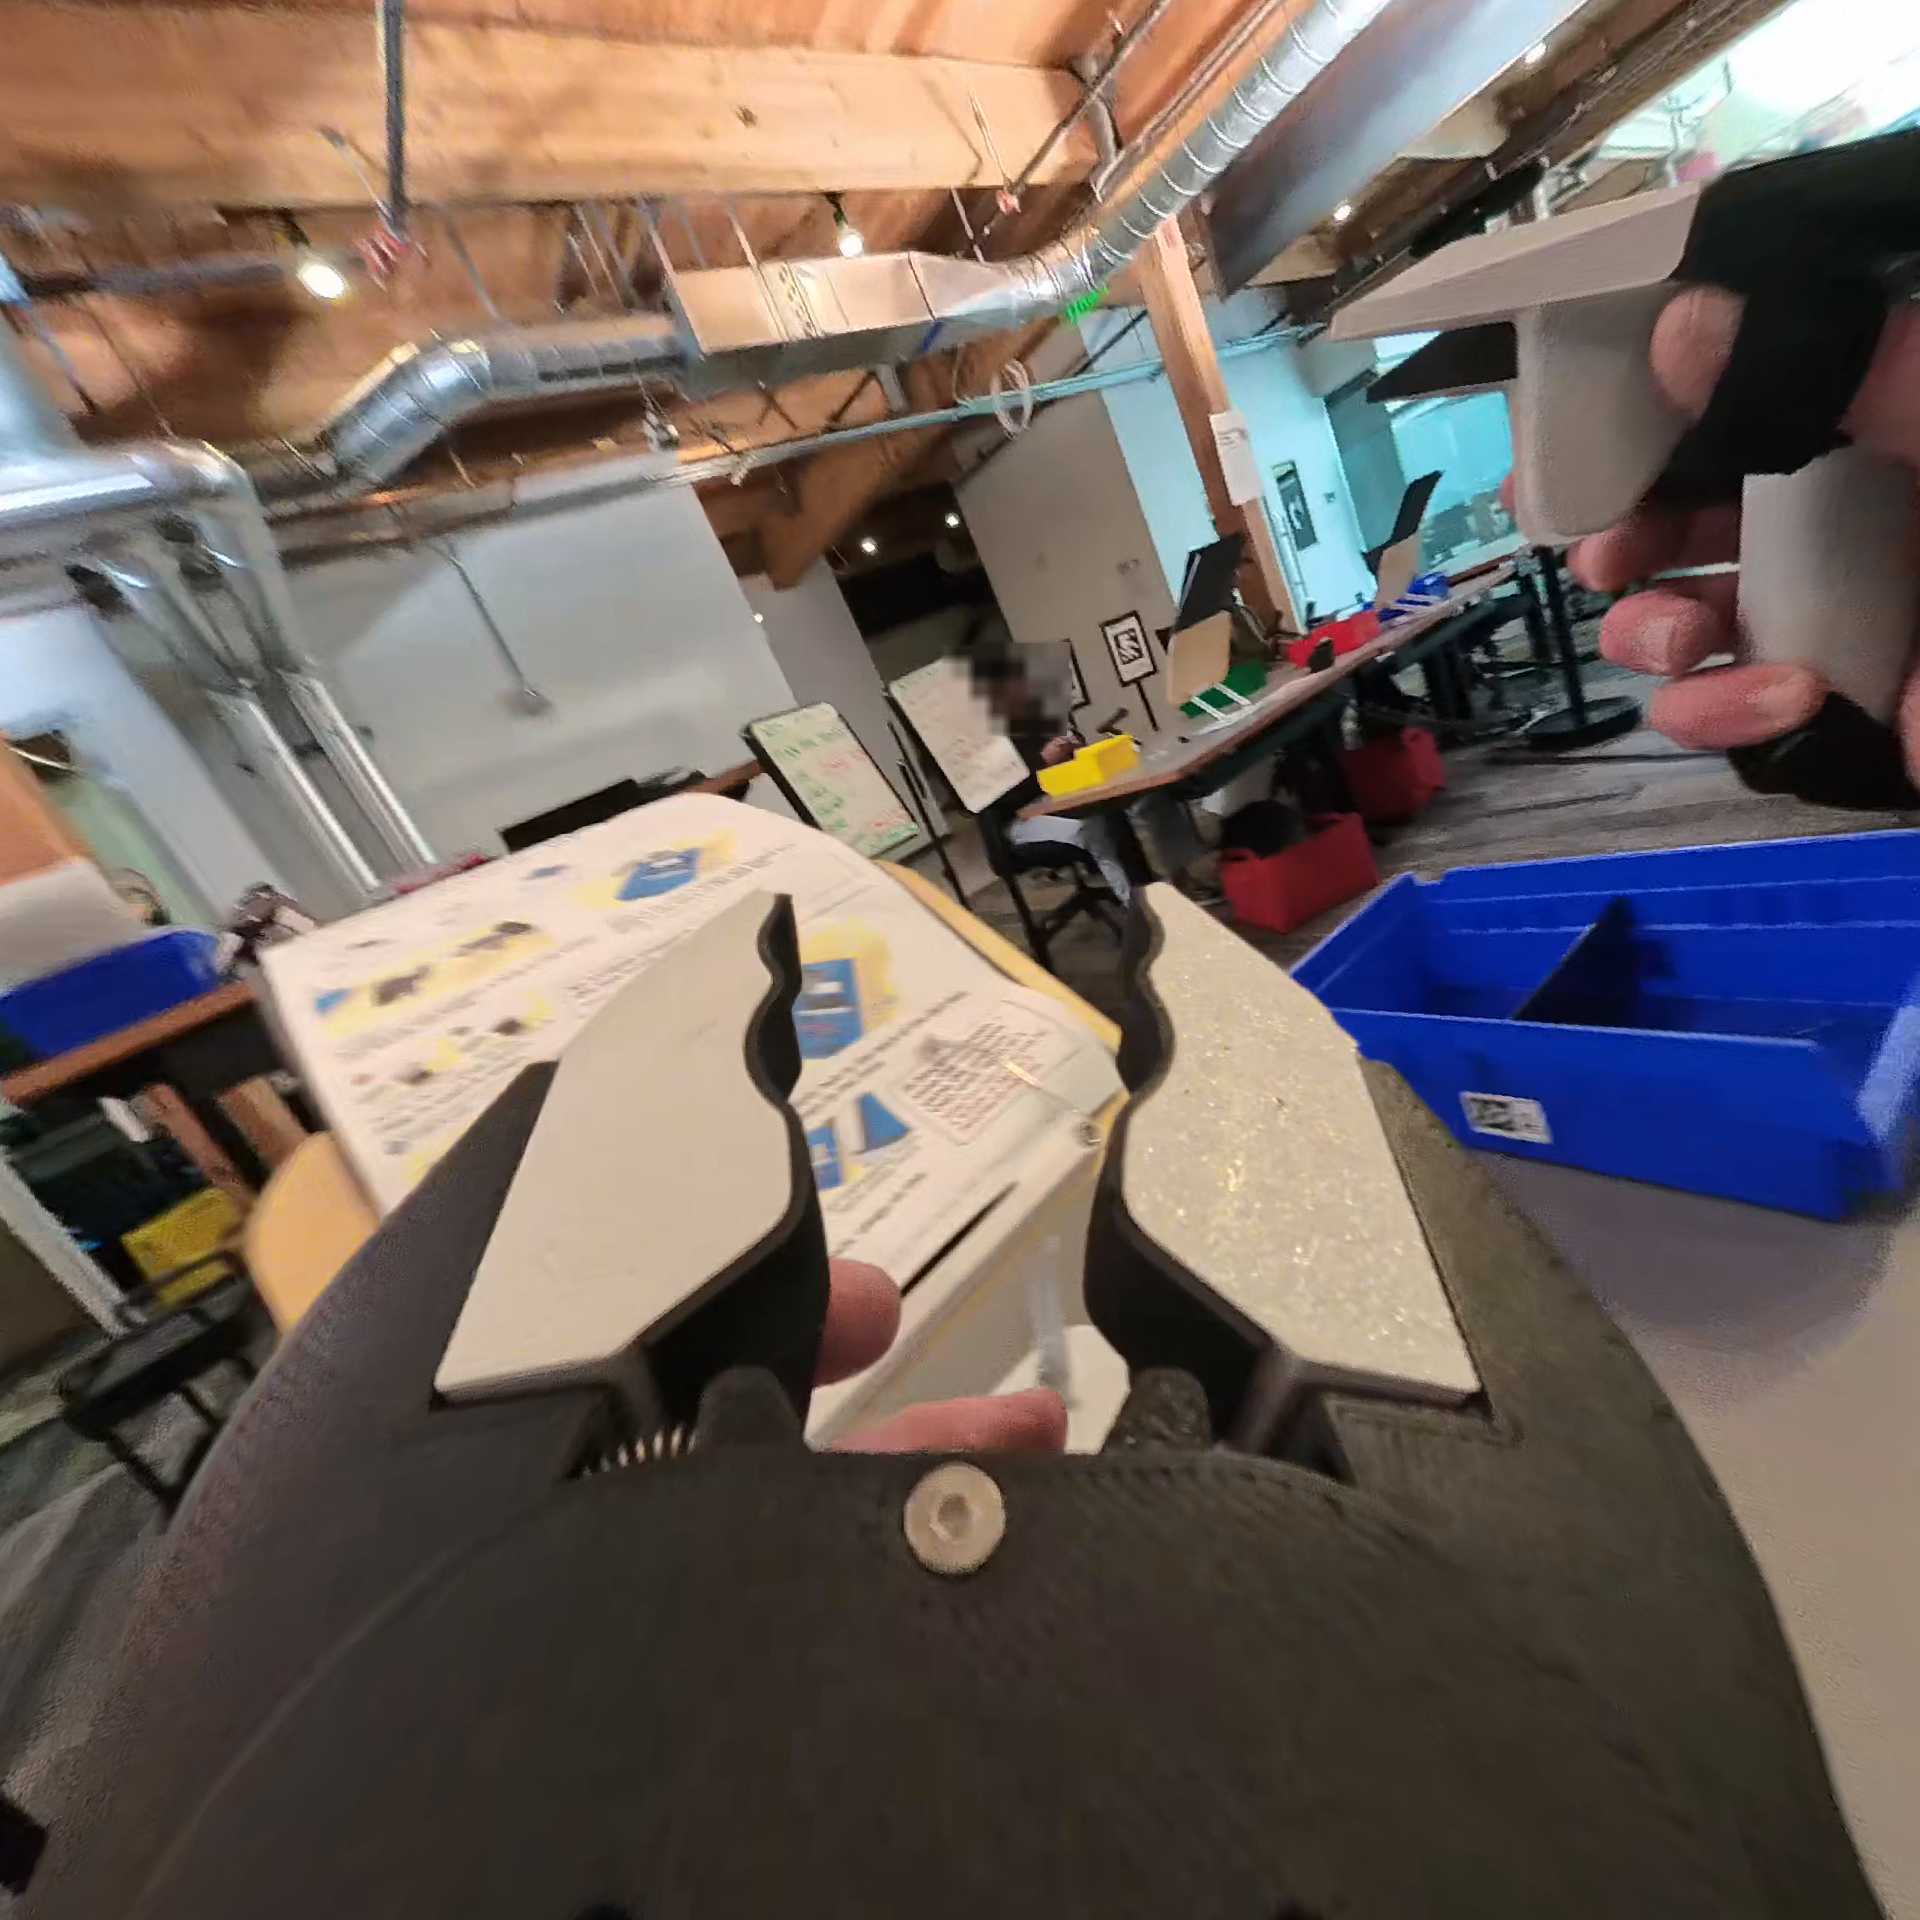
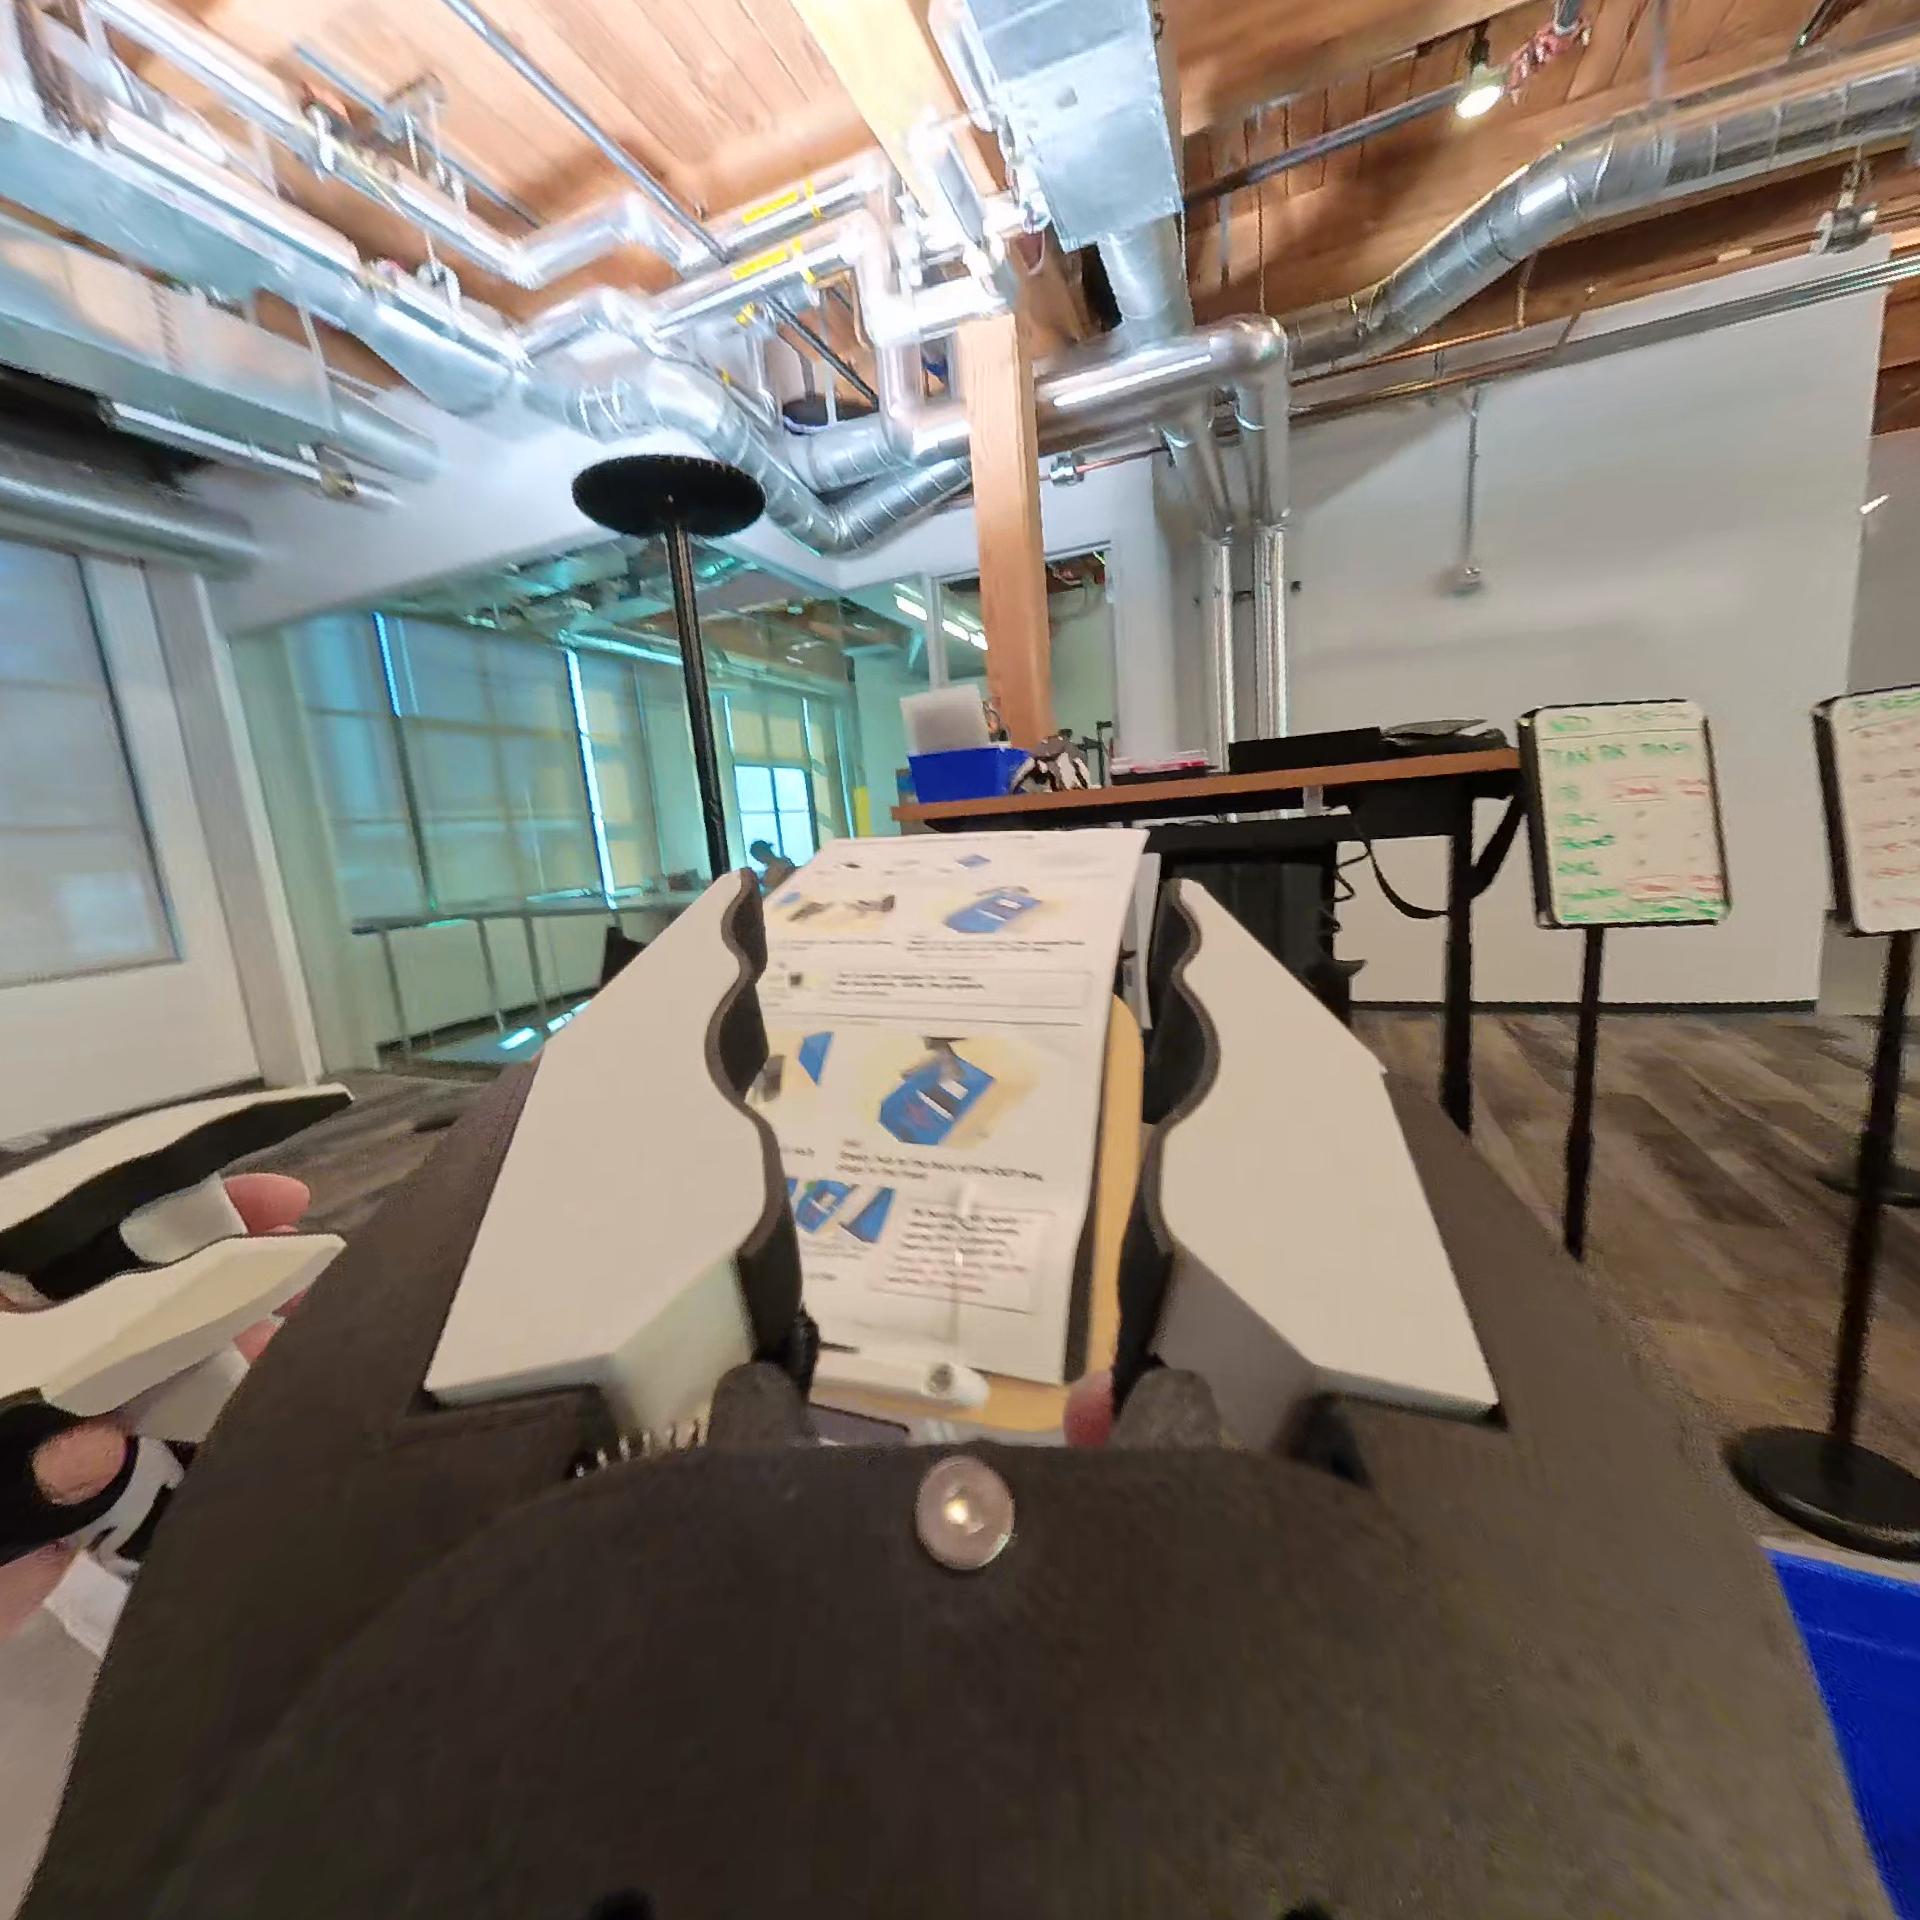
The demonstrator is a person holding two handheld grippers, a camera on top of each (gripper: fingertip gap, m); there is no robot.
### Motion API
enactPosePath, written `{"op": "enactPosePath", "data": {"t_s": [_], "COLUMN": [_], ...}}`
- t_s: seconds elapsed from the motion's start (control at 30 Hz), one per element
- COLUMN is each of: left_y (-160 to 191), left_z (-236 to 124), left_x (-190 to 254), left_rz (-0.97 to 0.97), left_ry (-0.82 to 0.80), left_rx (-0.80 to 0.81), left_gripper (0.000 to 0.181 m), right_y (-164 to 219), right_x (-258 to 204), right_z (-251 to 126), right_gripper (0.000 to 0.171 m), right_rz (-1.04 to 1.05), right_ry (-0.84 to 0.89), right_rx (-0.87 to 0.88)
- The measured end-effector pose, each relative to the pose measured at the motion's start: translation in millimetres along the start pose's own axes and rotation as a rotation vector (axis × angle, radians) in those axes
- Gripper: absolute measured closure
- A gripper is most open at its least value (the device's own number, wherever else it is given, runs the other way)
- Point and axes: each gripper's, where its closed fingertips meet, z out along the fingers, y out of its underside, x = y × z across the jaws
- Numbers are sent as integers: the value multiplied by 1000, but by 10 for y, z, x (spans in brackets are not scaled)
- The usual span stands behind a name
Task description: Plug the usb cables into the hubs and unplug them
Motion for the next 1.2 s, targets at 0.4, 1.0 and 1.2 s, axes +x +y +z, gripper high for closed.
{"op": "enactPosePath", "data": {"t_s": [0.4,1.0,1.2], "left_y": [77,111,94], "left_z": [-332,-336,-321], "left_x": [-377,-343,-344], "left_rz": [111,169,183], "left_ry": [-21,15,-2], "left_rx": [33,2,-19], "left_gripper": [130,130,130], "right_y": [474,277,394], "right_x": [-221,-237,-472], "right_z": [78,151,272], "right_gripper": [105,113,115], "right_rz": [80,303,191], "right_ry": [-51,-133,-181], "right_rx": [6,140,89]}}
